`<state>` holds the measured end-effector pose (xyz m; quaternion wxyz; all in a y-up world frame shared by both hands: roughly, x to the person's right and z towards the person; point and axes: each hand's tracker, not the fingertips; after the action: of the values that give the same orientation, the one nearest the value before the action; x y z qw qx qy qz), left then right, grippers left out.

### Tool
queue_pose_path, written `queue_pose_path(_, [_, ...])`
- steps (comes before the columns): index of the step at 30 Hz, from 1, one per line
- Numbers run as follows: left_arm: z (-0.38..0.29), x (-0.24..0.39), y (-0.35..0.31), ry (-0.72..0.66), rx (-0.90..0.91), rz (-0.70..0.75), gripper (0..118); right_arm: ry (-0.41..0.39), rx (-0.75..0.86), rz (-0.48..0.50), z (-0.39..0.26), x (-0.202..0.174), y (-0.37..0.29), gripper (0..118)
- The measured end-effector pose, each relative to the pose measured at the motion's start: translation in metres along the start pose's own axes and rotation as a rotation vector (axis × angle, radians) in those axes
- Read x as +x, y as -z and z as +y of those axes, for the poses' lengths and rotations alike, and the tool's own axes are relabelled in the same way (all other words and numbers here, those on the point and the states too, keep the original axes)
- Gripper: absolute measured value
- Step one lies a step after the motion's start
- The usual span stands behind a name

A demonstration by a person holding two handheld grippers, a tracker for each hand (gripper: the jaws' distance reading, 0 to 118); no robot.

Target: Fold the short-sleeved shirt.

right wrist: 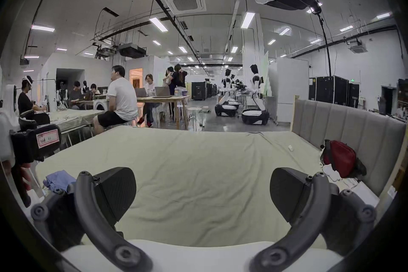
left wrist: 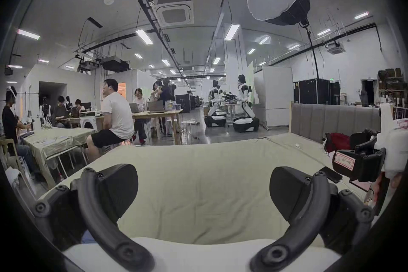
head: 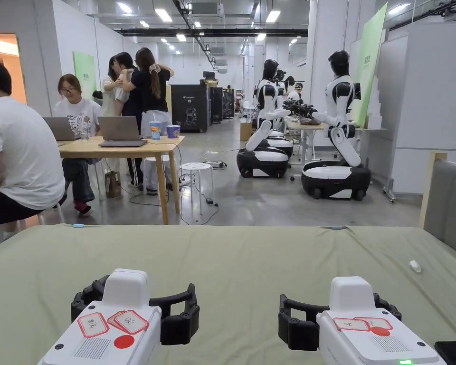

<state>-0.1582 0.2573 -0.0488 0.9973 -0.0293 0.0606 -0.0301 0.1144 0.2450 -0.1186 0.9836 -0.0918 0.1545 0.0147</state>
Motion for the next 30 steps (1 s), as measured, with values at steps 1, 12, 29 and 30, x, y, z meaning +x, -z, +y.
queue_pose_path(1, [0.000,0.000,0.000,0.002,-0.001,0.000,118,-0.001,0.003,-0.001,0.000,0.000,0.000,118])
queue_pose_path(12, [0.000,0.000,0.002,0.002,-0.004,0.004,118,0.006,0.007,0.004,0.001,0.001,-0.001,118])
queue_pose_path(29, [-0.002,-0.001,-0.001,-0.004,-0.002,0.012,118,0.114,-0.082,-0.252,0.015,-0.008,0.000,118])
queue_pose_path(30, [-0.002,-0.001,-0.001,-0.005,-0.002,0.011,118,0.131,-0.070,-0.243,0.015,-0.006,-0.001,118])
